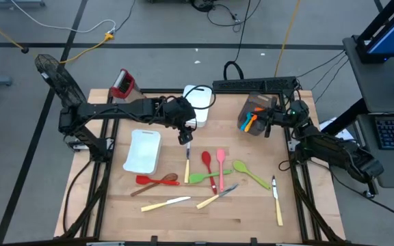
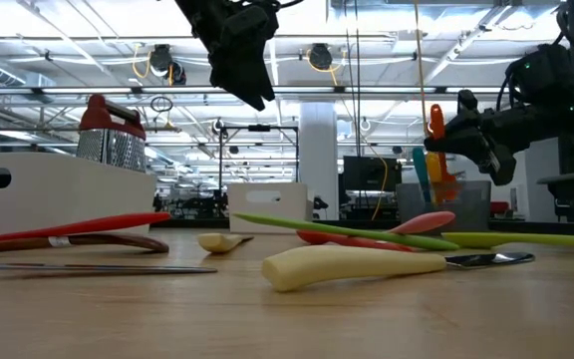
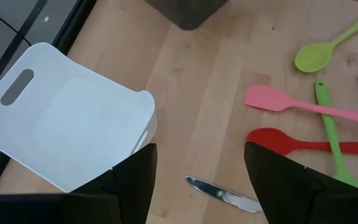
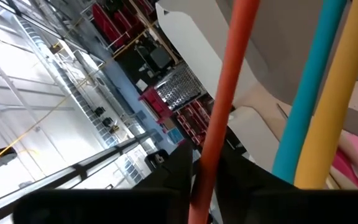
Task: Pick & Place Kitchen Items
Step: Put the orange spatula into the black bin
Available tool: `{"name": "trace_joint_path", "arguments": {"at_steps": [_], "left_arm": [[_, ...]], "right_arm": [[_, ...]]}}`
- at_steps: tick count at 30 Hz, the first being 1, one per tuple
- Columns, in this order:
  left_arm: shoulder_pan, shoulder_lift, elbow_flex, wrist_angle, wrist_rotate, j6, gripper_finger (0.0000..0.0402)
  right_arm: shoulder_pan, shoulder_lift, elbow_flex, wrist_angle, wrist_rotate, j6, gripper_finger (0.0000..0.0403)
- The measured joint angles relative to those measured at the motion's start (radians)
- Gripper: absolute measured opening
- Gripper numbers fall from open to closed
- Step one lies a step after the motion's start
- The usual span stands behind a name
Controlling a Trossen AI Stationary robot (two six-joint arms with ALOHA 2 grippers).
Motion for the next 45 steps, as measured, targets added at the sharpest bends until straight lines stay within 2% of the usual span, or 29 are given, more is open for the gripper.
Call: {"name": "trace_joint_path", "arguments": {"at_steps": [11,17,21,28,45], "left_arm": [[0.0,0.0,0.0,0.0,0.0,-0.007,0.0248],[-0.001,0.0,0.0,0.0,0.0,-0.011,0.0248],[-0.001,0.0,0.0,0.0,0.019,-0.017,0.0248],[-0.001,0.0,0.0,0.0,0.052,-0.019,0.0248],[-0.002,0.0,0.0,0.0,0.052,-0.029,0.0248]], "right_arm": [[-0.007,0.0,0.0,0.0,-0.002,-0.002,0.0092],[-0.007,0.0,0.0,-0.001,0.003,-0.086,0.0088],[-0.006,0.0,0.0,-0.001,0.042,-0.177,0.0085],[-0.006,0.0,0.0,-0.001,0.048,-0.176,0.0087],[0.02,-0.001,0.0,0.051,0.024,-0.131,0.0169]]}}
